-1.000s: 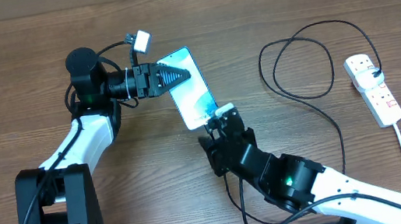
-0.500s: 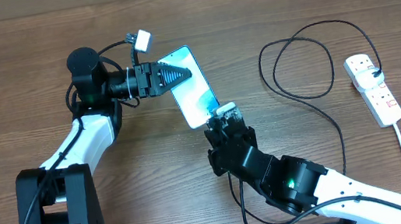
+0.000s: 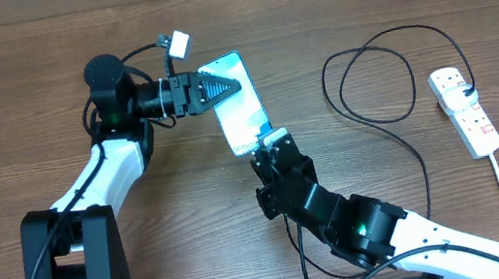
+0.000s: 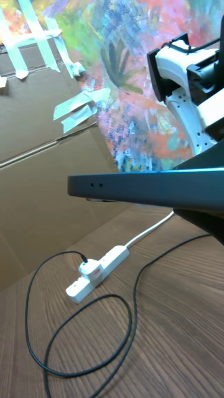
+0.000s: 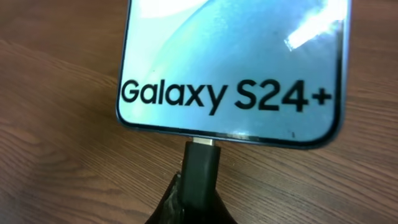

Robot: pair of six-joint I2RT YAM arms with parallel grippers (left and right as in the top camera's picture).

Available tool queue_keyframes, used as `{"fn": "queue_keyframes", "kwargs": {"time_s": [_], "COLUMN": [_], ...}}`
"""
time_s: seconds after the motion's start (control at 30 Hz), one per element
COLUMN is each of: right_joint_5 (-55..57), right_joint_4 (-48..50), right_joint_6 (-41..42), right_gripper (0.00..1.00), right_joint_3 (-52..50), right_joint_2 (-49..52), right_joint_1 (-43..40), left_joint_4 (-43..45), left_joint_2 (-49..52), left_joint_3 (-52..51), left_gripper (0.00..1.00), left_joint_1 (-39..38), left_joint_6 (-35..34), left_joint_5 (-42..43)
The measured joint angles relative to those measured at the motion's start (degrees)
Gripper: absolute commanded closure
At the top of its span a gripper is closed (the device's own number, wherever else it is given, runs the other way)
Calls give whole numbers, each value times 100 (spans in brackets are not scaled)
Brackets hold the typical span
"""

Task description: Plug charger to phone and switch on socket

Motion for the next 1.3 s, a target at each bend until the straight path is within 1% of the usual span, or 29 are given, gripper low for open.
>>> {"fn": "queue_keyframes", "kwargs": {"time_s": [0.2, 0.43, 0.5, 0.57, 0.67, 0.7, 0.73, 0.77, 0.83, 0.97, 1.03, 1.1, 1.13, 1.2, 1.27, 1.3], "right_joint_5": [-118, -332, -431, -608, -782, -852, -861, -876, -962, -1185, -1248, -1287, -1309, -1329, -1342, -1351], "right_joint_4": [-46, -509, -616, -763, -1032, -1130, -1189, -1252, -1427, -2048, -2481, -2870, -3060, -3392, -3687, -3779], "right_joint_6": [-131, -199, -136, -52, 177, 260, 284, 332, 407, 579, 673, 719, 741, 769, 798, 804], "right_gripper": [96, 96, 79, 66, 39, 25, 8, 0, 0, 0, 0, 0, 0, 0, 0, 0], "right_joint_3": [0, 66, 70, 142, 229, 251, 273, 330, 514, 719, 719, 719, 721, 726, 726, 732], "right_joint_2": [0, 0, 0, -7, -146, -280, -457, -619, -1078, -2114, -2586, -3005, -3215, -3484, -3674, -3700], "right_joint_1": [-7, -4, -4, 0, 0, -7, -24, -48, -114, -125, -125, -125, -125, -125, -125, -125], "left_joint_4": [26, 42, 42, 39, 33, 22, 4, -11, -48, -181, -726, -1818, -2599, -3904, -5735, -6511], "left_joint_2": [0, 0, 0, 0, 0, 0, 0, 0, 7, 11, 11, 20, 24, 50, 105, 140], "left_joint_3": [17, -269, -341, -374, -396, -413, -433, -476, -551, -584, -509, -275, -52, 385, 1047, 1351], "left_gripper": [96, 96, 96, 96, 96, 96, 96, 96, 96, 96, 96, 96, 96, 96, 96, 96], "left_joint_1": [-258, -352, -352, -374, -439, -474, -511, -560, -713, -1099, -1325, -1569, -1690, -1838, -1910, -1902], "left_joint_6": [9, 111, 129, 149, 140, 129, 111, 92, -63, -330, -289, -31, 181, 717, 1631, 2109], "left_joint_5": [-223, -319, -323, -367, -531, -645, -691, -765, -1108, -2087, -2542, -2970, -3191, -3445, -3661, -3751]}}
